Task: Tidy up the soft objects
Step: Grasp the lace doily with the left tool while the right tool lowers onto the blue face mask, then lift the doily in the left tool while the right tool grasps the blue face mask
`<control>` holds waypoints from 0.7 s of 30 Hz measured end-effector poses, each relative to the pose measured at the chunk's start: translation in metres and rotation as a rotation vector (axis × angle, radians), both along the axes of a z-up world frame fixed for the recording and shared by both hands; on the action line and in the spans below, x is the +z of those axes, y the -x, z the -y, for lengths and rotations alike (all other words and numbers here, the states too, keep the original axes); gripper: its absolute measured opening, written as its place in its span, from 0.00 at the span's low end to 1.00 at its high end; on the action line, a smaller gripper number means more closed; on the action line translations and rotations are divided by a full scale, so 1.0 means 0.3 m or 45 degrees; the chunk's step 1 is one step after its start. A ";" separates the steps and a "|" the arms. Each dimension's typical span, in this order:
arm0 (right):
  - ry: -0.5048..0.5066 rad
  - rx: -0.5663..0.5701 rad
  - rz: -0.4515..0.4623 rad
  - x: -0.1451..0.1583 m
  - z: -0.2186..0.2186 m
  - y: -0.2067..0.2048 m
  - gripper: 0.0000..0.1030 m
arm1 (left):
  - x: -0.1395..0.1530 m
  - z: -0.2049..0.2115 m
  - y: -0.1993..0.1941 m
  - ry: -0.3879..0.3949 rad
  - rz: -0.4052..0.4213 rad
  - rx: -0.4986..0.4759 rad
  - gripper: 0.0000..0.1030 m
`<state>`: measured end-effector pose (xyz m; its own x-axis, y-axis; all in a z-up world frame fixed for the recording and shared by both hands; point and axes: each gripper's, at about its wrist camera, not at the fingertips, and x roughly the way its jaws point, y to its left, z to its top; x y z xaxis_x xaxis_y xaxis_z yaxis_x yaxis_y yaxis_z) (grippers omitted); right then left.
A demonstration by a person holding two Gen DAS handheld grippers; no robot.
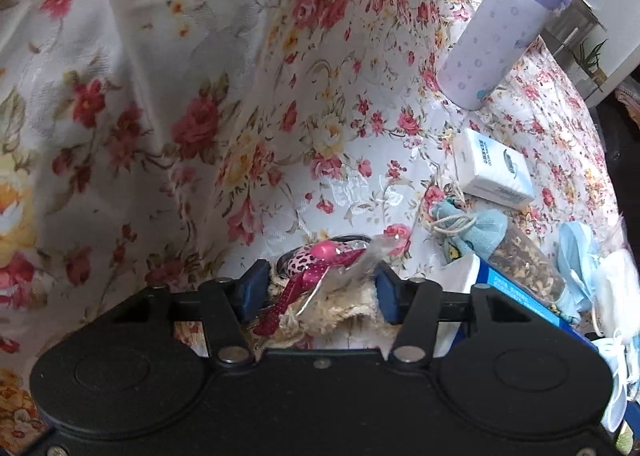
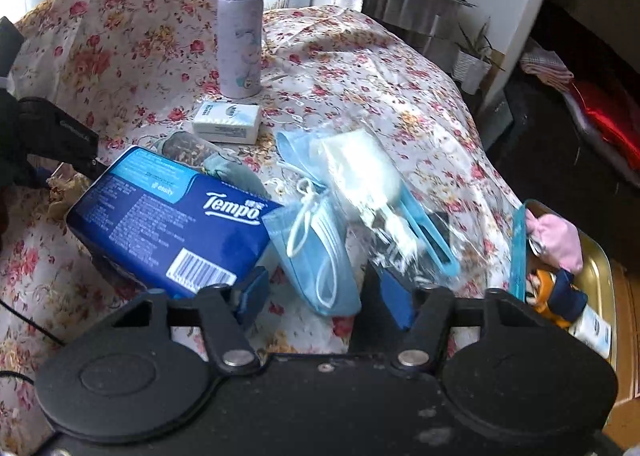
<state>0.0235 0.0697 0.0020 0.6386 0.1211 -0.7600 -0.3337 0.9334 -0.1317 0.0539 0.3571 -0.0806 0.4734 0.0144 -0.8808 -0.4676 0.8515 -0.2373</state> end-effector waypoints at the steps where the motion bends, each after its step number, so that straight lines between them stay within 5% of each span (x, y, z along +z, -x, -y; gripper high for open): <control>1: 0.003 0.003 -0.006 -0.003 -0.004 -0.008 0.43 | 0.002 -0.004 0.003 0.006 0.004 -0.001 0.50; 4: -0.001 -0.010 -0.052 -0.014 -0.008 -0.021 0.17 | 0.013 -0.011 0.015 0.005 0.005 0.004 0.50; 5: -0.012 -0.020 -0.065 -0.015 -0.003 -0.020 0.15 | 0.016 -0.012 0.020 0.003 0.004 0.006 0.50; 21: -0.311 -0.187 -0.188 0.061 0.155 0.227 0.13 | 0.142 0.065 0.149 -0.164 0.004 -0.033 0.50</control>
<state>-0.0444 0.0233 0.0204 0.5476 0.2260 -0.8057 -0.1919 0.9711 0.1419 0.0090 0.3375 -0.0382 0.4776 0.1147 -0.8711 -0.4443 0.8869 -0.1268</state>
